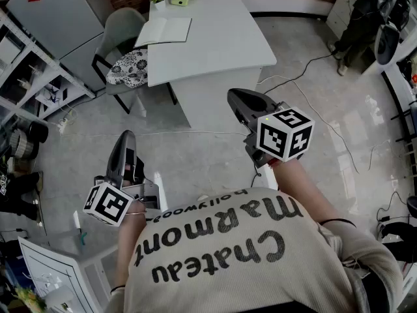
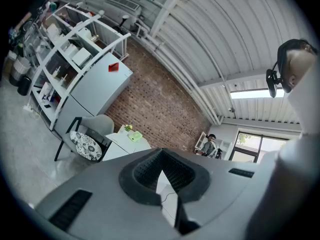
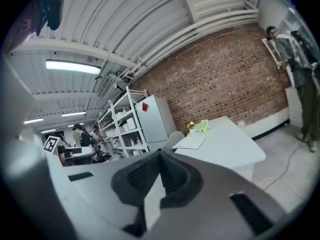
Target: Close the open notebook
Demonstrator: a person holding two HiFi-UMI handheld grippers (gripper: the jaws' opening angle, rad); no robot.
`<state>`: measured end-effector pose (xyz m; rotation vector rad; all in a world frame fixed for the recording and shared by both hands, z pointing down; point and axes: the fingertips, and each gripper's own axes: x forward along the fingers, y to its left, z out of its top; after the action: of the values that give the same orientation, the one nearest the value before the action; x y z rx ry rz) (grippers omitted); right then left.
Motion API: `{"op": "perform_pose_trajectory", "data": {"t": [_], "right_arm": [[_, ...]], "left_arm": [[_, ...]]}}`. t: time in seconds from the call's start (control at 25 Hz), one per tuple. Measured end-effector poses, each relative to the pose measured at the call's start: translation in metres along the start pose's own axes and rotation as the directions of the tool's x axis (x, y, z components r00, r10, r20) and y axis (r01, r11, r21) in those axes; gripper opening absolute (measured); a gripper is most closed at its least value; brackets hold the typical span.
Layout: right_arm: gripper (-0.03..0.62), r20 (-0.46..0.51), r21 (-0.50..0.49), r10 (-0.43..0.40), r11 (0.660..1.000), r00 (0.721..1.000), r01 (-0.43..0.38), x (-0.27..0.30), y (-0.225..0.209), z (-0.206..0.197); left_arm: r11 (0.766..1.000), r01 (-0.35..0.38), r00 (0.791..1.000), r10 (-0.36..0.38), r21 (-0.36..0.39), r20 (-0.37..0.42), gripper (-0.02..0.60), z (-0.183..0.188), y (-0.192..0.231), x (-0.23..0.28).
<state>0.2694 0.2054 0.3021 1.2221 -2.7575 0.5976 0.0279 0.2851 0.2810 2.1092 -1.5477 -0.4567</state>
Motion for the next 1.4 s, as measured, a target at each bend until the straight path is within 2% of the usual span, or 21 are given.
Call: {"op": "perform_pose_trajectory", "data": {"t": [0.2,0.48,0.64,0.76,1.04,1.4], "right_arm": [[0.002,-0.022,-0.003,0.007,1.000,1.000,-0.007,0.028,0.011,-0.002],[0.002,-0.027,0.074,0.002,0.997,1.000,0.000,0.067,0.023,-0.011],[0.002,-0.041,0.149,-0.014,0.989,0.999,0.019,0.082,0.027,-0.027],[0.002,-0.076,0.166,-0.027,0.985,0.997,0.039,0.090,0.028,-0.043],[0.002,-0.162,0.162,-0.039,0.985,0.986,0.066,0.114,0.015,-0.067],[0.002,-0.213,0.145,0.047,0.989,0.976,-0.016,0.201,-0.026,-0.044]], "left_arm": [[1.000,0.008,1.000,-0.008,-0.016,-0.007,0.000,0.010,0.024,0.007],[1.000,-0.002,1.000,0.001,-0.027,-0.022,0.000,0.023,0.063,0.006],[0.998,-0.037,0.995,0.031,-0.055,-0.093,0.000,0.010,0.094,0.001],[0.996,-0.055,0.988,0.045,-0.064,-0.150,0.000,-0.001,0.110,0.000],[0.993,-0.061,0.985,0.044,-0.099,-0.168,0.000,-0.015,0.130,0.008],[0.983,-0.133,0.986,0.118,-0.125,-0.121,0.000,-0.001,0.157,0.072]]}}
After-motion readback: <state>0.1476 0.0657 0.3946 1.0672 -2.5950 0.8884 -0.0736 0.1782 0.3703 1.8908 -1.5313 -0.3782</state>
